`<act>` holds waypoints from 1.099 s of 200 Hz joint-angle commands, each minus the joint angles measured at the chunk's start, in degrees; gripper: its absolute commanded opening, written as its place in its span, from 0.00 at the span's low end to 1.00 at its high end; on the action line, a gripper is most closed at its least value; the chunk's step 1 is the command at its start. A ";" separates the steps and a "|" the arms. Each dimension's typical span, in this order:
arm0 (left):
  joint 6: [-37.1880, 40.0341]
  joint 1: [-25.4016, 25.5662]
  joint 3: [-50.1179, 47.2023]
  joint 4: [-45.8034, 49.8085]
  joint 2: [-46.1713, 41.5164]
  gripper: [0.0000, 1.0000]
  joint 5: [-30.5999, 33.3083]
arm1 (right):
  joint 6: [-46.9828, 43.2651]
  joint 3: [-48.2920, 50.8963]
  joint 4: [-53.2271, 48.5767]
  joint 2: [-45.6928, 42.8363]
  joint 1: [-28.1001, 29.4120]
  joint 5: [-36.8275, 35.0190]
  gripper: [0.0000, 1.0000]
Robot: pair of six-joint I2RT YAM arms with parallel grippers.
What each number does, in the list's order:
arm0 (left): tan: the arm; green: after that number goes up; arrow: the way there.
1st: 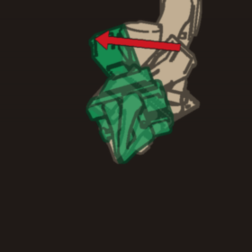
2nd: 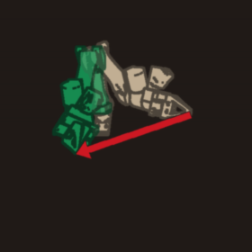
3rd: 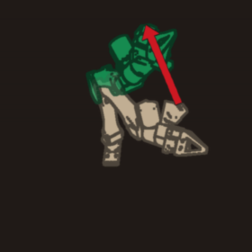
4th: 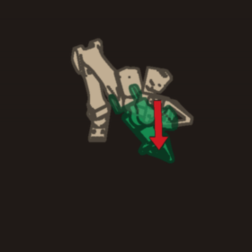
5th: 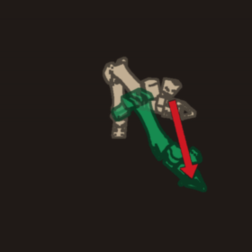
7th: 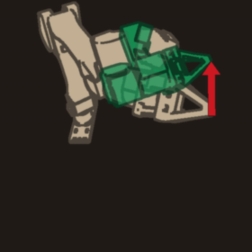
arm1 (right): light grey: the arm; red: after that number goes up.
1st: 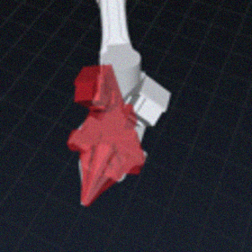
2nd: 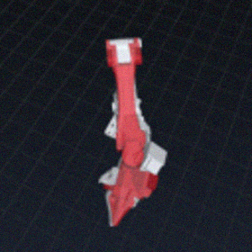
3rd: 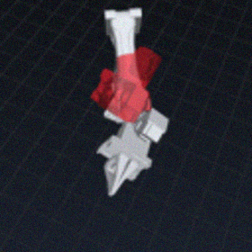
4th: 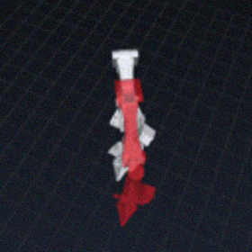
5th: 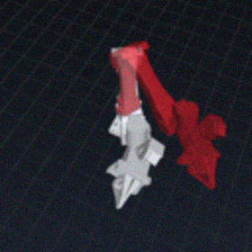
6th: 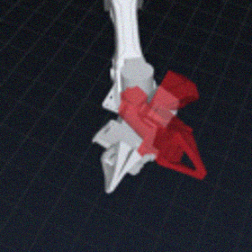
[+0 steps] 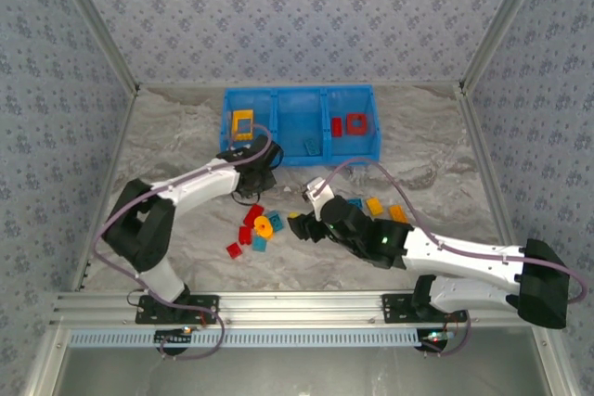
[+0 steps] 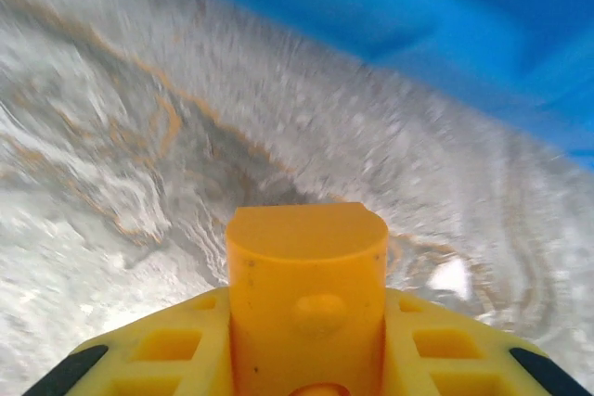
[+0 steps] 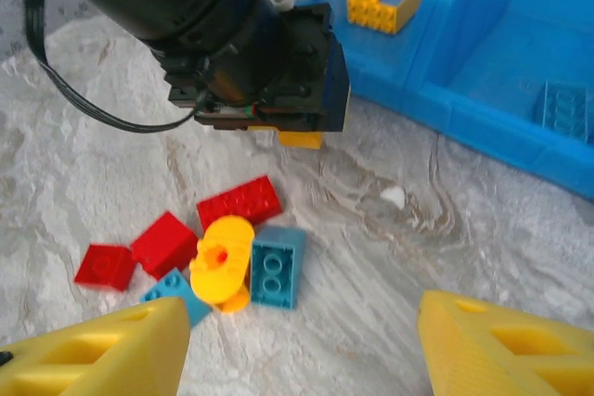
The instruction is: Sort the legos into containers by color
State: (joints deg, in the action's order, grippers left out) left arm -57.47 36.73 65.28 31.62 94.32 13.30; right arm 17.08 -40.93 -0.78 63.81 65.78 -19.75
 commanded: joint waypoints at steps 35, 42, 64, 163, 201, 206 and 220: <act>23.87 -14.29 23.34 4.61 8.63 0.33 -15.24 | -21.78 -18.84 14.30 18.88 6.64 -12.83 0.69; 25.46 -15.35 27.28 5.92 11.34 0.33 -16.67 | -24.30 -22.97 14.25 22.97 7.75 -16.61 0.69; 29.74 -17.79 38.27 9.23 19.02 0.33 -19.03 | -31.22 -34.30 14.99 33.43 9.46 -25.39 0.69; 31.29 -21.11 61.81 14.00 40.80 0.36 -25.23 | -23.18 -40.46 10.42 37.73 7.18 -24.84 0.70; 31.11 -21.09 63.29 13.47 43.77 0.41 -26.19 | -21.25 -40.63 8.95 37.53 6.71 -24.64 0.70; 31.03 -21.15 63.37 13.42 44.07 0.42 -26.39 | -21.02 -40.55 8.66 37.46 6.71 -24.64 0.70; 30.87 -21.01 63.24 13.62 44.30 0.46 -26.66 | -20.25 -40.38 8.06 37.13 6.67 -24.72 0.70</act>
State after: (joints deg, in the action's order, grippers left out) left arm -27.05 16.12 126.08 43.94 137.69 -11.57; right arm -5.98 -79.48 9.21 102.43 72.71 -43.33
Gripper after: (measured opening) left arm 0.434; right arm 0.697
